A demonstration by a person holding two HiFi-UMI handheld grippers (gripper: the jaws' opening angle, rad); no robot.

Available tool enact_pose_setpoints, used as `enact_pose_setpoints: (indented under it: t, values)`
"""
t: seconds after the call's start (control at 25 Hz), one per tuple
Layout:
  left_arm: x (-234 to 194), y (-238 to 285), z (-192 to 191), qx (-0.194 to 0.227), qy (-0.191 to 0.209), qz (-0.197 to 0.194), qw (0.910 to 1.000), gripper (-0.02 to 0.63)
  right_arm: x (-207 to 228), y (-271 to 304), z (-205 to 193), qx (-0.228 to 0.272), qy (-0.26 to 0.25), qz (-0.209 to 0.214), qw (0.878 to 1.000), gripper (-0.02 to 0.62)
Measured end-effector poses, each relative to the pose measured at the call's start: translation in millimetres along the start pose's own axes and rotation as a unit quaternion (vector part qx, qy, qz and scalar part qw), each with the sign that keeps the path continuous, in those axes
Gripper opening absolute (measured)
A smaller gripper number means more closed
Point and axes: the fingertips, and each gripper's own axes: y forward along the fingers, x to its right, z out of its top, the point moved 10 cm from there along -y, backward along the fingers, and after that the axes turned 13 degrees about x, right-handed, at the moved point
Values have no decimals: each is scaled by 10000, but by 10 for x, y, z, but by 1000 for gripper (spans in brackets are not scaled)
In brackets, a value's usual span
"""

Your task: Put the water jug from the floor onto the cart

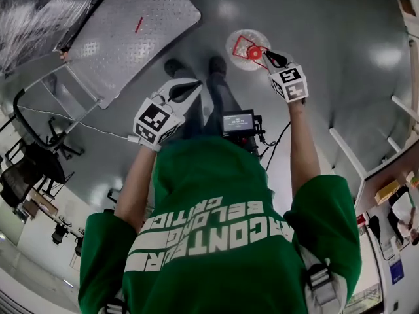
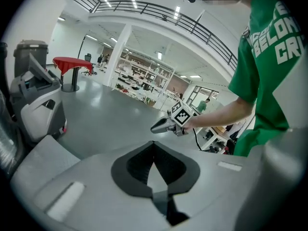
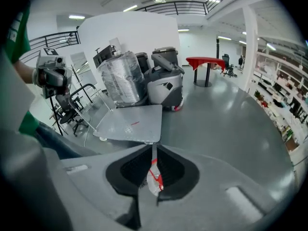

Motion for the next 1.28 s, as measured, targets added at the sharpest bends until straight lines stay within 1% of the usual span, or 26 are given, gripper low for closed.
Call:
enact_pose_setpoints:
  t: [0.08, 0.2, 0.32, 0.36, 0.48, 0.56, 0.64, 0.72, 0.88, 1.04, 1.28]
  values:
    - [-165, 79, -117, -82, -52, -49, 9999, 11, 43, 311, -219, -245, 44, 50, 9997, 26]
    - [-402, 198, -346, -101, -168, -159, 9997, 12, 77, 737, -554, -506, 93, 68, 9987, 56]
    - [-552, 378, -536, -223, -193, -330, 9990, 11, 127, 1078, -916, -790, 21, 105, 9968, 97]
    - [-577, 441, -580, -280, -168, -403, 9987, 11, 144, 1164, -1044, -885, -12, 96, 9960, 123]
    - [-611, 600, -650, -408, -30, -583, 9975, 12, 192, 1356, -1382, -1087, -69, -61, 9940, 194]
    - [-636, 683, -689, -437, -46, -675, 9967, 11, 226, 1484, -1560, -1181, -24, -213, 9928, 228]
    - [-681, 757, -764, -449, -44, -763, 9961, 11, 265, 1611, -1699, -1264, 61, -373, 9913, 278]
    - [-712, 835, -816, -485, -15, -829, 9954, 11, 298, 1718, -1809, -1336, 101, -500, 9897, 304]
    - [-711, 967, -864, -436, -6, -928, 9947, 11, 355, 1894, -2004, -1526, 188, -542, 9866, 322]
    - [-679, 953, -904, -527, 31, -975, 9938, 11, 377, 2016, -2132, -1645, 224, -595, 9843, 337]
    - [-758, 792, -1039, -718, -78, -774, 9944, 11, 374, 2213, -2300, -1871, 339, -769, 9787, 337]
